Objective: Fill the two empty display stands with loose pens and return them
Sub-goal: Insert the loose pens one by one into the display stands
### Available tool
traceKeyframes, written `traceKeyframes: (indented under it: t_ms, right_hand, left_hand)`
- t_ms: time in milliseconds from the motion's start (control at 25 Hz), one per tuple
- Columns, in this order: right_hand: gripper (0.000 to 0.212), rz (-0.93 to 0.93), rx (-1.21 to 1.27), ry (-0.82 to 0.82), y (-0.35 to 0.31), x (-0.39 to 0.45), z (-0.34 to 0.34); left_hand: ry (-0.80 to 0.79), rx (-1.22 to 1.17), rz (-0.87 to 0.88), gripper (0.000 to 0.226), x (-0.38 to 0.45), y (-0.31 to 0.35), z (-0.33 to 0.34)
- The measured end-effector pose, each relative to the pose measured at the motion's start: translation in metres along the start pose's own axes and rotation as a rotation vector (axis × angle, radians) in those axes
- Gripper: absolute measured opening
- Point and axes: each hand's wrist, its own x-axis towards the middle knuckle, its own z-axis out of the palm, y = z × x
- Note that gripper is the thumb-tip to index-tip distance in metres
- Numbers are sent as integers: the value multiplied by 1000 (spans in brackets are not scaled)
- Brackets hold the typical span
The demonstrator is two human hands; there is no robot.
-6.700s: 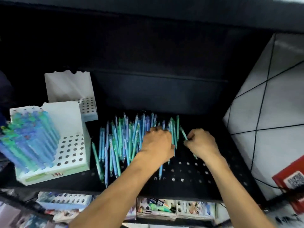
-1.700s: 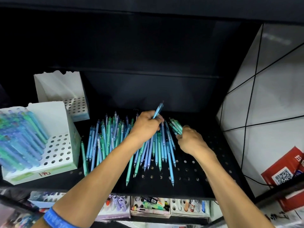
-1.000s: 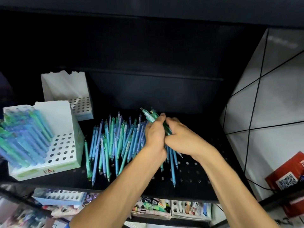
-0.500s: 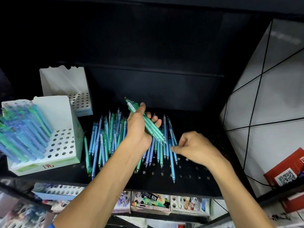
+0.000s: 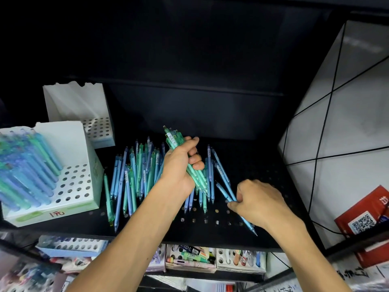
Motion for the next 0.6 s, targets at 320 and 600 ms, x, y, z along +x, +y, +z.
traceKeyframes:
  t_ms: [320,600]
  right_hand:
    - [20,7,-78,202,7,-16,-3]
    - [20,4,9,242,6,9,6]
  left_hand:
    - [-26,-8,-37,16,-3,-3,2]
    - [-8,8,-56,14,-4,-7,2]
